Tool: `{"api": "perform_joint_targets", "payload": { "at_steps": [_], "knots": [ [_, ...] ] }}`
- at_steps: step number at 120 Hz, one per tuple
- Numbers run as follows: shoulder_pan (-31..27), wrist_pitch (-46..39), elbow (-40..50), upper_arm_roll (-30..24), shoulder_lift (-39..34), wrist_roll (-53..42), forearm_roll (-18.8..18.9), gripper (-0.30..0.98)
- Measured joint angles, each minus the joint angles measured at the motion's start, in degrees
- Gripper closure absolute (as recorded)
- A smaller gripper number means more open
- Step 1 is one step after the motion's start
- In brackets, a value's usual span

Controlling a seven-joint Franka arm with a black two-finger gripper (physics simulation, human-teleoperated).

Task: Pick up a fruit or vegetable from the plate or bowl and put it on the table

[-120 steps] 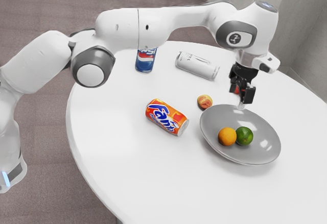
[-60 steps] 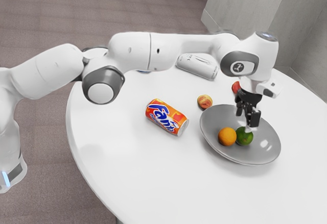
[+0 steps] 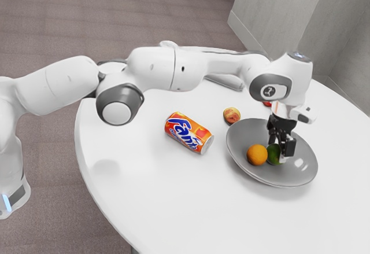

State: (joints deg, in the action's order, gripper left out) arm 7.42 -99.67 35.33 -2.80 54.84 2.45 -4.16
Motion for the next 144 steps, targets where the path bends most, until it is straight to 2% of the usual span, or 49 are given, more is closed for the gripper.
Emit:
{"api": "perform_joint_targets", "payload": {
  "at_steps": [20,40,65,90,109,133,138,144],
  "knots": [
    [0.04,-0.85,0.02,-0.14,0.54,0.16,-0.05,0.0],
    [0.05,-1.08,0.06,-0.03,0.5,0.72,-0.1,0.3],
    [1.1,-0.88,1.5,0.1,-2.89,1.42,0.85,0.43],
    [8.95,0.08,8.0,0.06,-12.57,1.63,1.68,0.42],
    [15.13,1.08,8.43,0.14,-12.99,1.34,1.72,0.43],
    [17.44,1.55,8.5,0.22,-12.63,1.08,1.87,0.44],
    [17.95,1.61,8.51,0.25,-12.66,1.05,2.06,0.41],
    [18.45,1.67,8.53,0.31,-12.7,1.01,2.07,0.27]
  ]
}}
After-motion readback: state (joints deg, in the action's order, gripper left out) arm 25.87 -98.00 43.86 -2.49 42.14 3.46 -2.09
